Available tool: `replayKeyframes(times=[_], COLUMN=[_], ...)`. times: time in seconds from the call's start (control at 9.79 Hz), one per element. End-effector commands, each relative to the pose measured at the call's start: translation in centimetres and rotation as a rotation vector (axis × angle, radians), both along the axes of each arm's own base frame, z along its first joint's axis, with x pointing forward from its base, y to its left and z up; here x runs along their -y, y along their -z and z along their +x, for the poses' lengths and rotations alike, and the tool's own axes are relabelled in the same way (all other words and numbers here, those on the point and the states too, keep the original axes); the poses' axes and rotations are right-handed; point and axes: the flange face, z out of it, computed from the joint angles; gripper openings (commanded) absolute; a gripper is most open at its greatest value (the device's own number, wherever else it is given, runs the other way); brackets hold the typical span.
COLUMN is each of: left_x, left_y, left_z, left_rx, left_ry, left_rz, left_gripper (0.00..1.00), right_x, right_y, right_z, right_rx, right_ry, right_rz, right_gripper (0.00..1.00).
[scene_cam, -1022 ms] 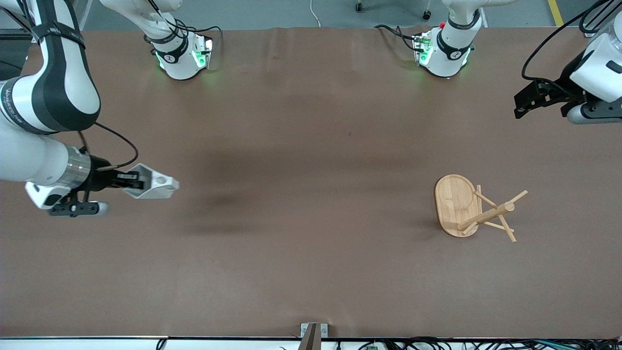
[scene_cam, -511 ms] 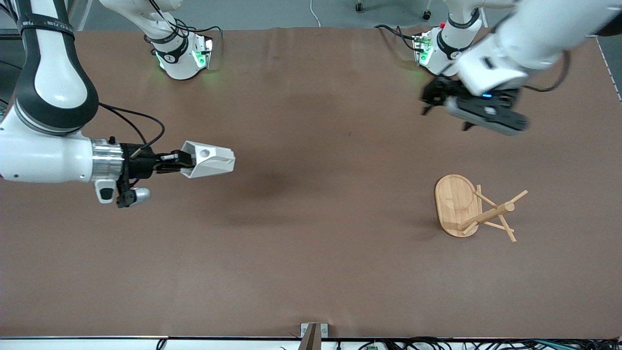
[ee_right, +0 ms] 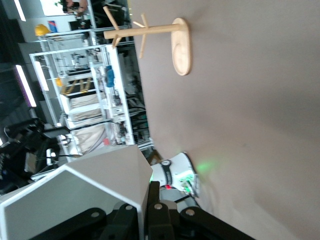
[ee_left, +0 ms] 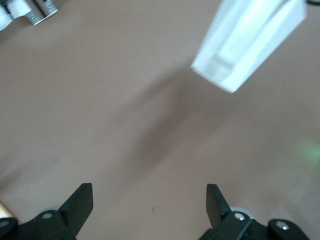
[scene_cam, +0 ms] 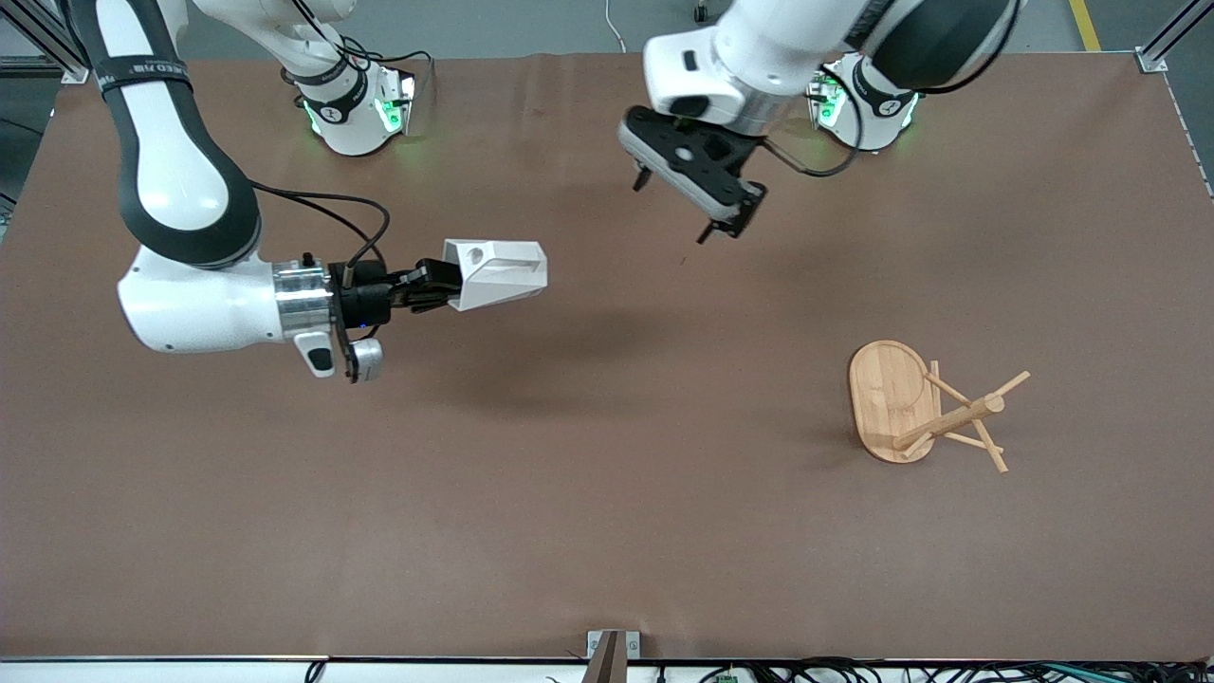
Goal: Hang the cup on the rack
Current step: 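Lift the cup with the right gripper while the left gripper approaches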
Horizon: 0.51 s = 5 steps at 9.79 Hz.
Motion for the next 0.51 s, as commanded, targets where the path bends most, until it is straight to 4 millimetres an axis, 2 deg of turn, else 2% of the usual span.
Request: replayKeyframes(times=[0.0, 0.1, 0.2, 0.41], left_x=[1.2, 1.7, 3.1, 4.4], left_y=[0.9, 0.9, 1.5, 2.8], left_z=[0.0, 0.1, -0.1, 0.0], left_rx=[0.069, 0.107, 0.134, 0.163], left_ry=[0.132, 0.177, 0.221, 0.272], left_rz=[0.017, 0.0, -0.016, -0.011], left_gripper=[1.0, 1.0, 1.0, 1.0], right_x=[-1.7, -2.5, -3.2, -4.8], right_y=[1.3, 2.0, 2.3, 2.5], right_z=[-2.0, -2.7, -3.1, -4.0], right_rx=[-0.015, -0.019, -0.017, -0.021], right_ry=[0.024, 0.031, 0.03, 0.021], right_rz=[0.122, 0.166, 0.196, 0.25], right_gripper=[0.0, 0.0, 0.0, 0.0])
